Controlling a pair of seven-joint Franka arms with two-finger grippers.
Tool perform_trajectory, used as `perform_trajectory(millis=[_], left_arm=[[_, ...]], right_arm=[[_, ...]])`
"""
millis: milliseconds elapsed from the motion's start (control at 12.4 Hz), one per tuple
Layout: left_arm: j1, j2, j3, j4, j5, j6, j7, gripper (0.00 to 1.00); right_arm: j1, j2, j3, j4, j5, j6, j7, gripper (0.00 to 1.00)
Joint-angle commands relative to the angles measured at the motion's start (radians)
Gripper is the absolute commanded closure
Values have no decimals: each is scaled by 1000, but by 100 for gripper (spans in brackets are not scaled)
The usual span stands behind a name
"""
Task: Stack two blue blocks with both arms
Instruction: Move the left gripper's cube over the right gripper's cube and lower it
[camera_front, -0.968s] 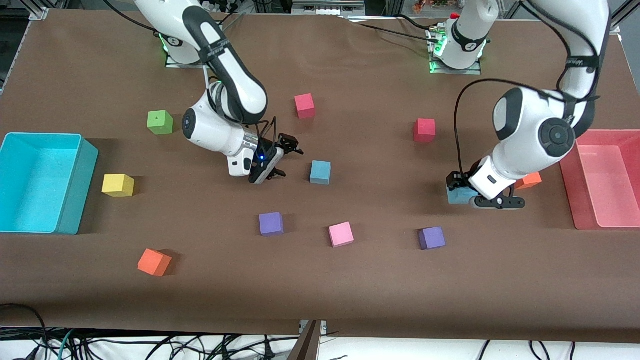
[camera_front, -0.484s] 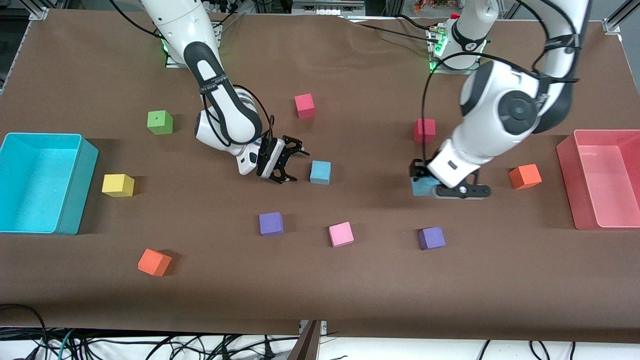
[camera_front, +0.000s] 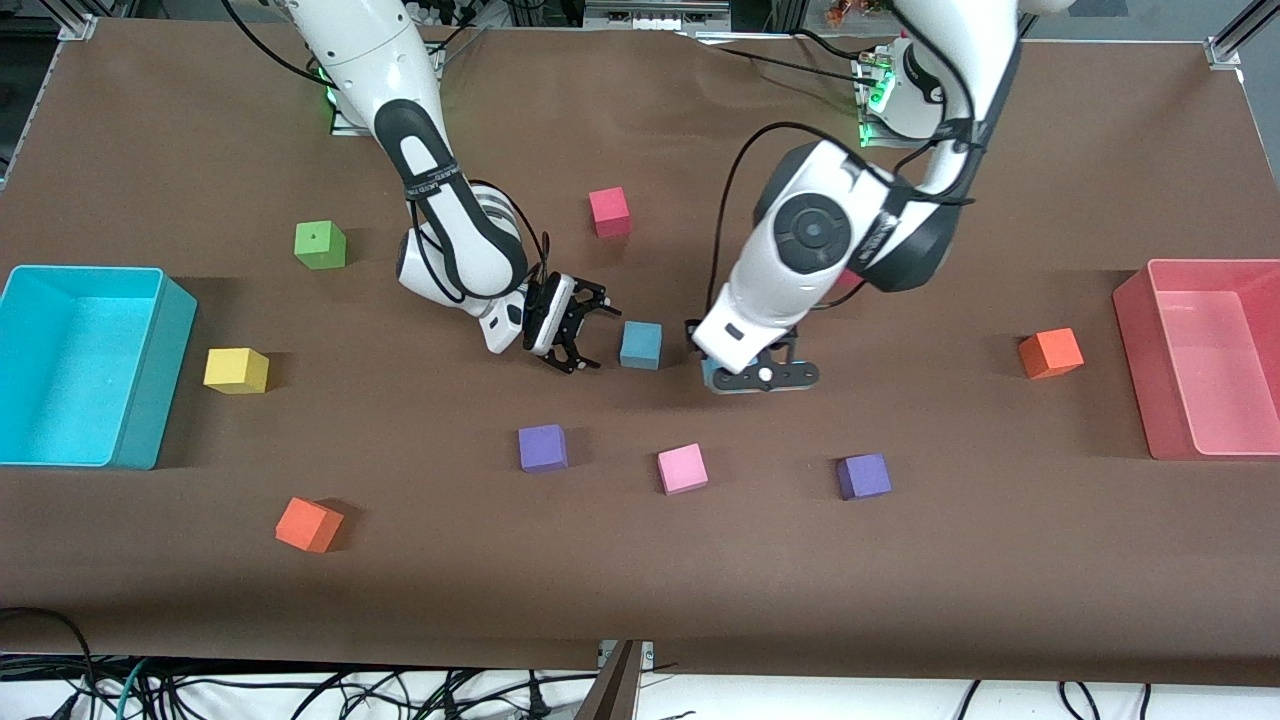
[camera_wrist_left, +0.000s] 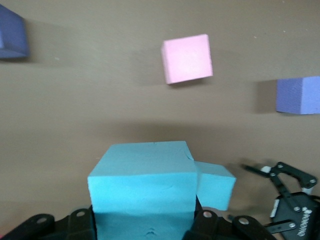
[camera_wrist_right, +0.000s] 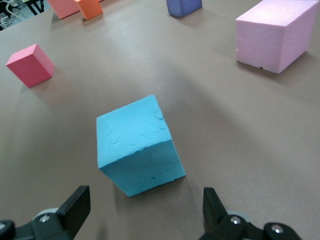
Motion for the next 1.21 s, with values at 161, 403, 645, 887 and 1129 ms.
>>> perform_trajectory(millis=[161, 403, 645, 887, 1129], left_arm=[[-132, 178, 50, 199, -18, 11, -163, 100], [-168, 223, 56, 198, -18, 47, -186, 100], [-174, 226, 54, 179, -15, 71, -184, 100], [-182, 223, 53, 147, -11, 74, -186, 100], [-189, 197, 50, 100, -11, 73, -186, 100]], right_arm=[[3, 31, 2, 24, 27, -27, -78, 0], [3, 34, 2, 24, 27, -30, -80, 0], [3, 34, 2, 30, 27, -31, -80, 0], [3, 38, 2, 32, 27, -33, -78, 0], [3, 41, 2, 33, 27, -33, -78, 0]])
